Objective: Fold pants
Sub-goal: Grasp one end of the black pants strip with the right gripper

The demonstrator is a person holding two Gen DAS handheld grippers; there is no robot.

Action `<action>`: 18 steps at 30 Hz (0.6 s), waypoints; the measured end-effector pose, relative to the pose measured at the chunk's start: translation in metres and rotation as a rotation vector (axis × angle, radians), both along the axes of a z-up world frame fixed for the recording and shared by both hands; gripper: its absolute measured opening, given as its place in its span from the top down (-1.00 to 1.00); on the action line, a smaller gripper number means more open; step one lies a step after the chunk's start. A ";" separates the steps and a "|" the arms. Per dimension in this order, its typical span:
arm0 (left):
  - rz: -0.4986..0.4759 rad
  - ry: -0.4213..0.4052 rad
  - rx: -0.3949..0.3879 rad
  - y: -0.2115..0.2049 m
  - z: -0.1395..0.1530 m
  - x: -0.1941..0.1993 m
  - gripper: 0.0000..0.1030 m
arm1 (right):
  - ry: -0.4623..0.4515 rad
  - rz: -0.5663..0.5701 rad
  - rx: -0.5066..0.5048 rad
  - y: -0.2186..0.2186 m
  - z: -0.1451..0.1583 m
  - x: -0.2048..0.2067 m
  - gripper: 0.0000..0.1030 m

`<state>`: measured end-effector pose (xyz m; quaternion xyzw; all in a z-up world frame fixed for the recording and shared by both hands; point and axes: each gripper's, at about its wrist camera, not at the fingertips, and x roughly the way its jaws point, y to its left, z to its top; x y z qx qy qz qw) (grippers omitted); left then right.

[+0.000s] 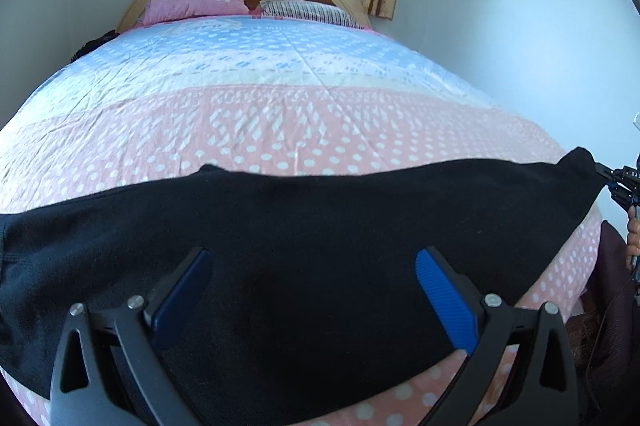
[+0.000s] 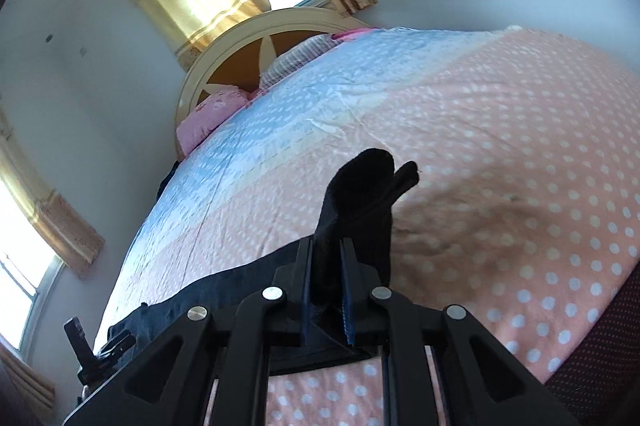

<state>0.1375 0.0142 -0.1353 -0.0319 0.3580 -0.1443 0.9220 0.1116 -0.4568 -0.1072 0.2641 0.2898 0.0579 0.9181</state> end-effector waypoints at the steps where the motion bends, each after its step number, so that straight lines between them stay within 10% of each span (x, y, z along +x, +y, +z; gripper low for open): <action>1: -0.008 -0.008 -0.002 -0.002 0.004 -0.001 -1.00 | -0.010 0.024 -0.022 0.011 0.006 0.001 0.75; 10: -0.141 -0.005 -0.051 -0.037 0.021 0.004 -1.00 | -0.044 0.310 -0.134 0.142 0.022 0.017 0.75; 18: -0.257 0.085 -0.155 -0.072 0.014 0.016 -0.99 | 0.075 0.487 -0.279 0.233 -0.034 0.043 0.91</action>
